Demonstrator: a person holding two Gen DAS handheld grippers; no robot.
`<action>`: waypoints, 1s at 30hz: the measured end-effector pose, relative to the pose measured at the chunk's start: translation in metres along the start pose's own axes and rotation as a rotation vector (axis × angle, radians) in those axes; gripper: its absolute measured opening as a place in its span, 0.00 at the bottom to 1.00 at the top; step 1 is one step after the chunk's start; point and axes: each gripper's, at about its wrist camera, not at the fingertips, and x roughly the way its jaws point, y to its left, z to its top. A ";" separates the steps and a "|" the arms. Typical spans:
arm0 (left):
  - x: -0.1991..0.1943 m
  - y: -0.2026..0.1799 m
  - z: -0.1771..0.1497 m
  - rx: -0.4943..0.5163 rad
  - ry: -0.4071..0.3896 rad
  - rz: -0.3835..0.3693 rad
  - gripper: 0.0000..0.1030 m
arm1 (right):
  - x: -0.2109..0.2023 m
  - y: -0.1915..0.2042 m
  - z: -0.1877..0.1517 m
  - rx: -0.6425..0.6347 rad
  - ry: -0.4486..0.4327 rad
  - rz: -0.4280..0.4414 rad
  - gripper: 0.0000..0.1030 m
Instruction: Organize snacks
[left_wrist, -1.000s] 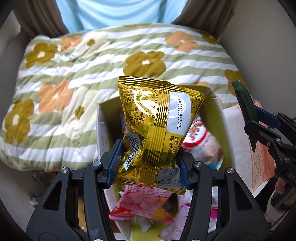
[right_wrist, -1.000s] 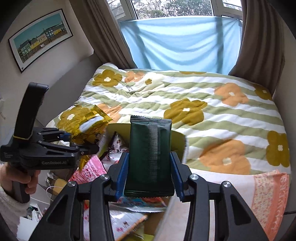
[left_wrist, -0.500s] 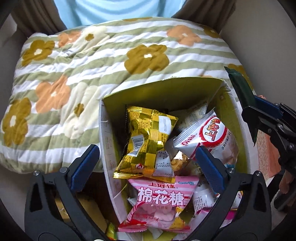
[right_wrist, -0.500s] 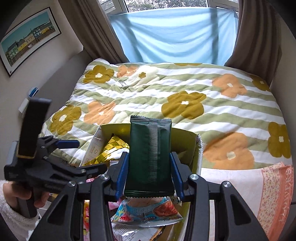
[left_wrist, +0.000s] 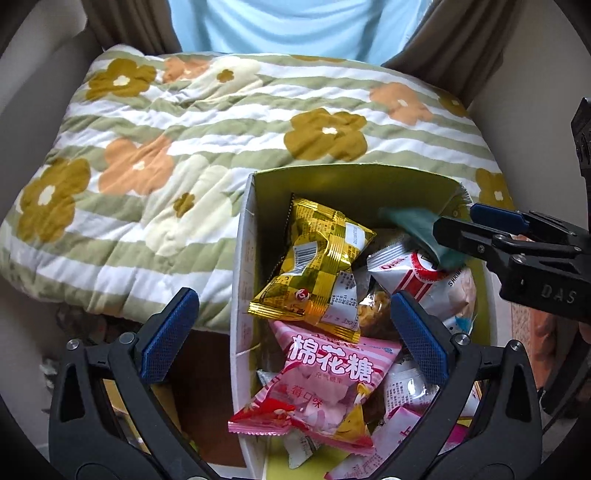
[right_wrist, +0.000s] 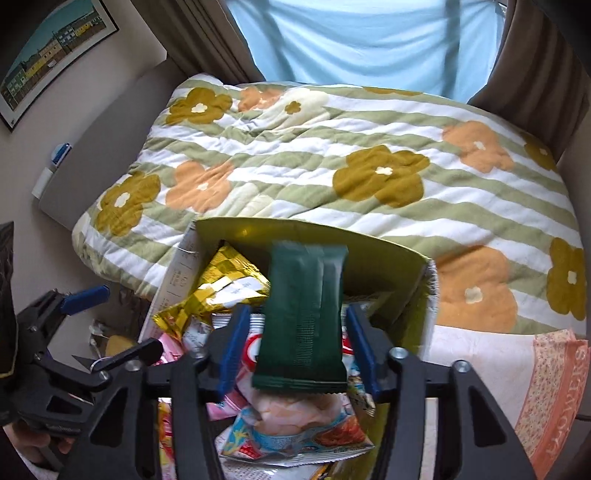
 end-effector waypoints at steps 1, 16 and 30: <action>-0.001 0.001 -0.002 -0.005 -0.001 0.002 1.00 | -0.002 0.001 -0.001 0.003 -0.011 0.006 0.89; -0.044 -0.013 -0.030 0.016 -0.101 0.014 1.00 | -0.065 0.014 -0.035 0.033 -0.170 -0.070 0.99; -0.203 -0.093 -0.123 0.039 -0.447 0.052 1.00 | -0.229 0.012 -0.137 0.013 -0.443 -0.192 0.99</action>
